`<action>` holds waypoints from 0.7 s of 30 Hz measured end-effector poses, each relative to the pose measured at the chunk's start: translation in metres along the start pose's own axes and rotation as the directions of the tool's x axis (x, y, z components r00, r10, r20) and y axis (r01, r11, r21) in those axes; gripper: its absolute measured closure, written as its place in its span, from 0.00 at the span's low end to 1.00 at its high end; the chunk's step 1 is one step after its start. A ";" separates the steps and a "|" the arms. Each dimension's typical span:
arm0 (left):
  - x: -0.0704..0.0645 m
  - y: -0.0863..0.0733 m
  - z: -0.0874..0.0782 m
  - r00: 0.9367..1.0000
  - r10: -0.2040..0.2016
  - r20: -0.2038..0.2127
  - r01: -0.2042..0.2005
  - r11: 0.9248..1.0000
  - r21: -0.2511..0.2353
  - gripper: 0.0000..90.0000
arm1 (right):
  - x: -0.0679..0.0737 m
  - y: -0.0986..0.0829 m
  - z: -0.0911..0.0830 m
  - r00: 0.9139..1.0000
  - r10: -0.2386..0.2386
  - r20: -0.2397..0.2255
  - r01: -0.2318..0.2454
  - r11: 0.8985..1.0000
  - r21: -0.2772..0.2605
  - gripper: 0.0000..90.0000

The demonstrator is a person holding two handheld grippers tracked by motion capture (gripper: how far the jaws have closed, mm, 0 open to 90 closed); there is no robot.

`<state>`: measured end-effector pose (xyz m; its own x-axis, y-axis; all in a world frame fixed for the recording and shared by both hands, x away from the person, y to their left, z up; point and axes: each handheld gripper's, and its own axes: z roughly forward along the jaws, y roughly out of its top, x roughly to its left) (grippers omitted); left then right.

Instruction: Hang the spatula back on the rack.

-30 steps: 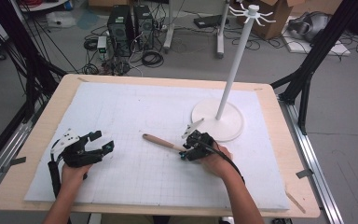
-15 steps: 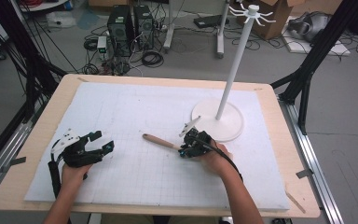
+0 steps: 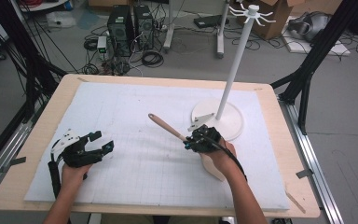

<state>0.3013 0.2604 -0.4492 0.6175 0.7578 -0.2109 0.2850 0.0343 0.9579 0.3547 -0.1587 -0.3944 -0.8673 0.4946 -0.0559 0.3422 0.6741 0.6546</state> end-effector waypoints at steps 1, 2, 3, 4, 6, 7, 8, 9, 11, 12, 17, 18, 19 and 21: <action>0.000 0.000 0.000 1.000 0.000 0.000 0.000 1.000 0.002 0.25 | -0.001 0.000 -0.005 1.000 0.002 0.008 -0.002 1.000 -0.021 0.87; 0.000 0.000 0.000 1.000 0.002 0.000 -0.002 1.000 0.003 0.25 | -0.002 -0.001 -0.009 1.000 0.016 0.023 -0.016 0.999 -0.036 0.87; 0.000 0.000 0.000 1.000 0.003 0.001 -0.003 1.000 0.002 0.26 | -0.003 -0.001 -0.014 0.999 0.025 0.040 -0.023 0.998 -0.050 0.87; 0.000 0.000 0.000 1.000 0.003 0.001 -0.003 1.000 0.003 0.26 | -0.003 -0.001 -0.016 0.998 0.028 0.048 -0.026 0.998 -0.058 0.87; 0.000 0.000 0.000 1.000 0.002 0.001 -0.002 1.000 0.002 0.26 | -0.005 -0.002 -0.024 0.997 0.039 0.062 -0.034 0.996 -0.084 0.87; 0.000 0.000 0.000 1.000 0.002 0.000 -0.002 1.000 0.002 0.26 | -0.006 -0.002 -0.027 0.997 0.046 0.066 -0.040 0.995 -0.090 0.87; 0.000 -0.001 0.000 1.000 0.000 0.000 0.000 1.000 0.002 0.26 | -0.007 -0.002 -0.031 0.996 0.053 0.075 -0.046 0.994 -0.096 0.87; 0.000 -0.001 0.000 1.000 0.001 0.000 -0.001 1.000 0.002 0.26 | -0.008 -0.002 -0.034 0.995 0.058 0.078 -0.050 0.994 -0.101 0.87; 0.000 -0.001 0.000 1.000 -0.001 0.000 0.001 1.000 0.000 0.26 | -0.010 -0.002 -0.042 0.994 0.072 0.085 -0.062 0.991 -0.115 0.87; 0.000 -0.001 0.000 1.000 0.000 0.001 0.000 1.000 0.001 0.26 | -0.011 -0.002 -0.045 0.993 0.071 0.093 -0.059 0.990 -0.130 0.87; -0.001 -0.001 0.000 1.000 -0.003 0.003 0.003 1.000 0.000 0.26 | -0.015 -0.004 -0.065 0.987 0.118 0.108 -0.092 0.970 -0.225 0.87; 0.000 -0.001 0.000 1.000 0.001 0.005 -0.001 1.000 0.001 0.26 | -0.016 -0.005 -0.068 0.985 0.125 0.115 -0.095 0.966 -0.241 0.87; 0.000 -0.001 0.000 1.000 0.001 0.004 -0.001 1.000 0.001 0.26 | -0.017 -0.006 -0.072 0.983 0.136 0.125 -0.098 0.958 -0.271 0.87; -0.001 -0.001 0.000 1.000 -0.002 0.005 0.002 1.000 0.000 0.26 | -0.019 -0.008 -0.079 0.975 0.167 0.145 -0.113 0.940 -0.321 0.87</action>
<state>0.3010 0.2596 -0.4499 0.6206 0.7545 -0.2137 0.2863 0.0357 0.9575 0.3397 -0.2164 -0.3389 -0.7362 0.6745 -0.0550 0.3038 0.4021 0.8638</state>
